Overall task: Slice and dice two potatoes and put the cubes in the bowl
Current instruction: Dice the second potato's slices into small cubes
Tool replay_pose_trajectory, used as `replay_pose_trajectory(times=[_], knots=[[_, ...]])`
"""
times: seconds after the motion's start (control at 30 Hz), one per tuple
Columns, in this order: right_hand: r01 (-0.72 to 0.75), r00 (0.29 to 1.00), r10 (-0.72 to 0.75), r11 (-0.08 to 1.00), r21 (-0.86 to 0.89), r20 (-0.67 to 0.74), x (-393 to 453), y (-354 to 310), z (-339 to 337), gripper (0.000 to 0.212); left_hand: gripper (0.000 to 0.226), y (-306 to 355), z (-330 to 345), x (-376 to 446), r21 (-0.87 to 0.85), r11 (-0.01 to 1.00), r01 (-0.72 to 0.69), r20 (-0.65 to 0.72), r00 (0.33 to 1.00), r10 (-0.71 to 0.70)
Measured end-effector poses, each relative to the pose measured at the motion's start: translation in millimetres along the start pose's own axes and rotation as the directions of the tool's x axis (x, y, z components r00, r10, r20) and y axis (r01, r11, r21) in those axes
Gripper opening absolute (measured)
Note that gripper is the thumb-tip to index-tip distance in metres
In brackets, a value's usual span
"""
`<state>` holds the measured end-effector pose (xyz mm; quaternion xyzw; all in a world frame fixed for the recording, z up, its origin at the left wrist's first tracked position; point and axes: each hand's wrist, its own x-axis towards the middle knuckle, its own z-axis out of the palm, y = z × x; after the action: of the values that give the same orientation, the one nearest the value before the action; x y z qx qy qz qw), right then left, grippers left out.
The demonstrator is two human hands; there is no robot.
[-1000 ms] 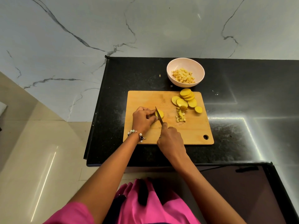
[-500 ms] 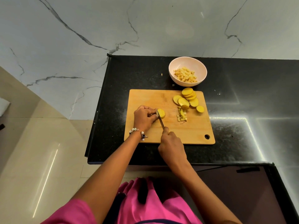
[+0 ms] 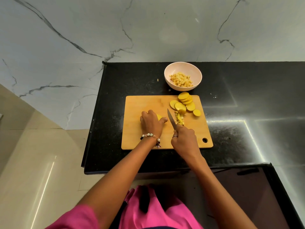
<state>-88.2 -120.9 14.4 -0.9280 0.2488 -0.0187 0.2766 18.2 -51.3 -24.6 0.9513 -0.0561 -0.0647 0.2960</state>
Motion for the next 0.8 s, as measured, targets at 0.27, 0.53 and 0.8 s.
replay_pose_trajectory(times=[0.27,0.53,0.8], knots=[[0.020,1.000,-0.020,1.000,-0.012,-0.004,0.1,7.5,4.8,0.027,0.042,-5.2,-5.1,17.2,0.070,0.979,-0.191,0.125,0.975,0.182],[0.065,0.997,-0.059,0.992,-0.113,0.054,1.7,5.4,20.2,0.045,0.053,-26.6,-23.9,33.0,-0.016,0.913,-0.408,0.236,0.885,0.400],[0.056,0.997,-0.047,0.986,-0.154,0.063,3.1,-5.5,29.0,0.052,0.052,-27.4,-17.4,29.1,-0.016,0.943,-0.334,0.193,0.924,0.330]])
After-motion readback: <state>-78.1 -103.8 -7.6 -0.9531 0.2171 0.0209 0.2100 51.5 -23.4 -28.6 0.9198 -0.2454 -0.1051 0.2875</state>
